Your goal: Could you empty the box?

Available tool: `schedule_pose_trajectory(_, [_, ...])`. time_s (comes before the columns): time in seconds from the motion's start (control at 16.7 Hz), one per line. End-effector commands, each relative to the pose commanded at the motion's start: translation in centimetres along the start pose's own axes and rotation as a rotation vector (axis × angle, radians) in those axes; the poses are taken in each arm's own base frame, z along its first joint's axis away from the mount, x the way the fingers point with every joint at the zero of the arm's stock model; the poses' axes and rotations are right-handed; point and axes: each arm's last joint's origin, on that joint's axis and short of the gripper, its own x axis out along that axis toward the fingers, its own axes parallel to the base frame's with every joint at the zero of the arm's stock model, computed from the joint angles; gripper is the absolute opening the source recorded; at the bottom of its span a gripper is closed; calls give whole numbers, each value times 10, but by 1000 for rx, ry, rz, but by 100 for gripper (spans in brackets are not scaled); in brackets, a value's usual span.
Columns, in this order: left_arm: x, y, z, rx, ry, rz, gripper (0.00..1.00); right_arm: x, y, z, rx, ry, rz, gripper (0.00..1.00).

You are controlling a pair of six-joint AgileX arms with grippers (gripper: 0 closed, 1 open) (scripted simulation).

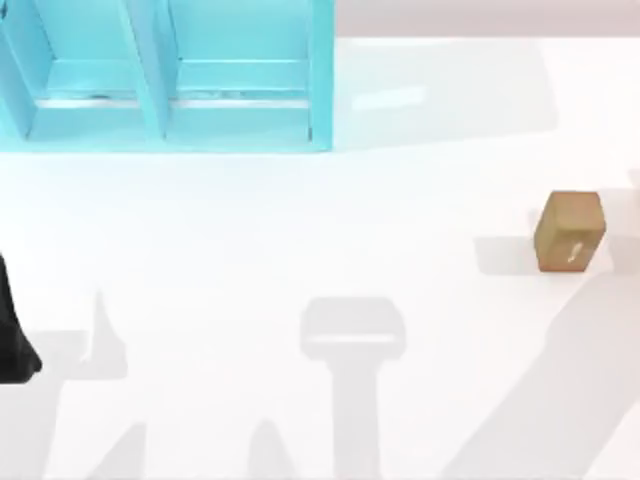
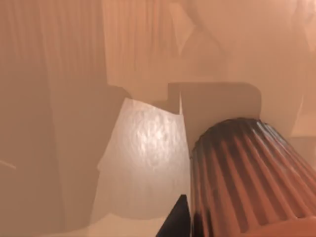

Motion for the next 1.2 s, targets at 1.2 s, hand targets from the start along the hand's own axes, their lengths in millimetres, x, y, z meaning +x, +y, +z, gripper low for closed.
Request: schedule_pose_trajectory(1.2, [0, 0, 0, 0, 0, 0, 100, -131, 1, 0, 0, -2, -1, 0])
